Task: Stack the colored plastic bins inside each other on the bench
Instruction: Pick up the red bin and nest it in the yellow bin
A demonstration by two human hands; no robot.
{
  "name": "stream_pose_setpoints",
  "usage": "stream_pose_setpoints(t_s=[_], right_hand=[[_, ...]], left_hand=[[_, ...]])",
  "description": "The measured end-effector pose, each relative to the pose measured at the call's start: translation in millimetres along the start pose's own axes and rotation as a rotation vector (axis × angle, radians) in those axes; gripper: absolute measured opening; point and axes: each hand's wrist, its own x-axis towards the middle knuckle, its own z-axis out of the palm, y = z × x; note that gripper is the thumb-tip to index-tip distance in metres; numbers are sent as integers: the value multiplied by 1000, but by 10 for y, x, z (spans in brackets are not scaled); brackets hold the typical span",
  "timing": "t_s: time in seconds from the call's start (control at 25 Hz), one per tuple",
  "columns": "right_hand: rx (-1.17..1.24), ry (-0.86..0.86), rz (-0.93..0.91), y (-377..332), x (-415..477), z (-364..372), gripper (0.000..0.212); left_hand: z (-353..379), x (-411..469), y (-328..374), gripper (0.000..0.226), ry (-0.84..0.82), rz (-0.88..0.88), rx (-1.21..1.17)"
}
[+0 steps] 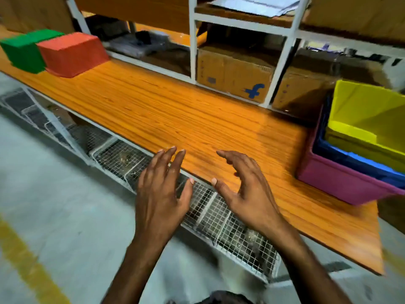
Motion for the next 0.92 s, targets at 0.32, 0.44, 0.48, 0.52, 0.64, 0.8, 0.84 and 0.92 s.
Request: stream_pose_setpoints(t_s=[0.32, 0.44, 0.48, 0.52, 0.64, 0.8, 0.84, 0.92], right_hand=[[-62, -183, -98, -827, 552, 1489, 61], [-14, -215, -124, -991, 929, 1941, 62], [10, -231, -123, -1046, 1104, 2111, 63], [42, -244, -119, -1089, 1275, 2263, 63], [130, -249, -127, -1195, 1872, 2712, 62], [227, -250, -136, -1438, 2796, 3274, 59], [257, -254, -147, -1517, 3013, 3393, 58], [281, -267, -162, -1682, 3485, 3679, 58]], left_hand=[[-703, -165, -1579, 59, 0, -249, 108], [-778, 4, -2059, 60, 24, -382, 19], [-801, 100, -2251, 60, 35, -404, 1], [-827, 214, -2426, 60, 47, -415, -3], [-895, 637, -2971, 60, 78, -430, 26], [-1033, 1244, -3684, 61, 115, -479, 51], [-1077, 1381, -3846, 60, 126, -489, 52], [-1169, 1685, -4228, 59, 162, -509, 59]])
